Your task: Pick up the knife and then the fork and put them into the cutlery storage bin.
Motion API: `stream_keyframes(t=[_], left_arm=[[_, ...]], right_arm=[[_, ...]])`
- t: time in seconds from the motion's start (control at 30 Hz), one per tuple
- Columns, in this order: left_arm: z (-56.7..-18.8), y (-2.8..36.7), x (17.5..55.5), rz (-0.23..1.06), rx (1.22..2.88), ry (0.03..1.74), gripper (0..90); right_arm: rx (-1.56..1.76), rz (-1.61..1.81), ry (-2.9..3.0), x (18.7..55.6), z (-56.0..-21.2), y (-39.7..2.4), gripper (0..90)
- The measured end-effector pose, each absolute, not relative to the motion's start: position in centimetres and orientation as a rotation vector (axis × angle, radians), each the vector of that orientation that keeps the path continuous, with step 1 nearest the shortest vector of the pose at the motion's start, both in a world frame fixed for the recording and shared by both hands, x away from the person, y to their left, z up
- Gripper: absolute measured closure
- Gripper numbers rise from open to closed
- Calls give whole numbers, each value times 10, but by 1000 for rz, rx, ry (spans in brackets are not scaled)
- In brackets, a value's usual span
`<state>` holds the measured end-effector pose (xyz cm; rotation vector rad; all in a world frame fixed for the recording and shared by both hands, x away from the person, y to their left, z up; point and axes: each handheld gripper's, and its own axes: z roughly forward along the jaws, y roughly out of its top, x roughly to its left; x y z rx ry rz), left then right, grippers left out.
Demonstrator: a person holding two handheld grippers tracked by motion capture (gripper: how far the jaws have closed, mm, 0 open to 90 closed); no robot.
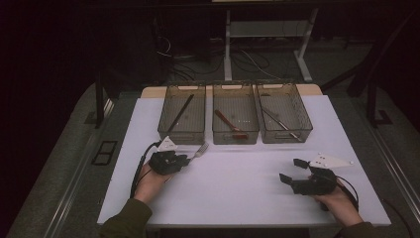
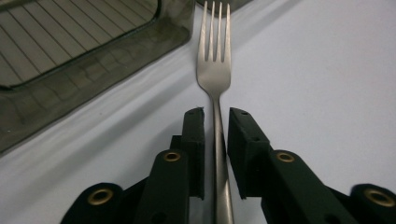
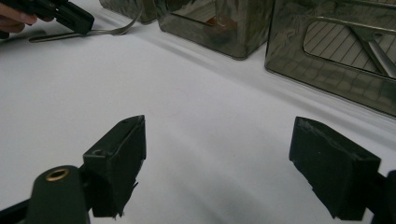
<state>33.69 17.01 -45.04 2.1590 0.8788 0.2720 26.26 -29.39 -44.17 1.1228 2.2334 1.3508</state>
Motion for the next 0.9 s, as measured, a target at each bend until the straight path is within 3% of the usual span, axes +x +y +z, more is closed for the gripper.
stream_keyframes(t=[0.2,0.63,0.9], left_arm=[[-451,169,337,270,2179,868,813],[-450,168,338,257,2177,874,839],[-441,161,331,230,2192,764,840]], right_arm=[[1118,1353,2230,262,-442,-294,180],[1107,1350,2258,263,-442,-292,170],[1060,1352,2355,263,-434,-289,168]])
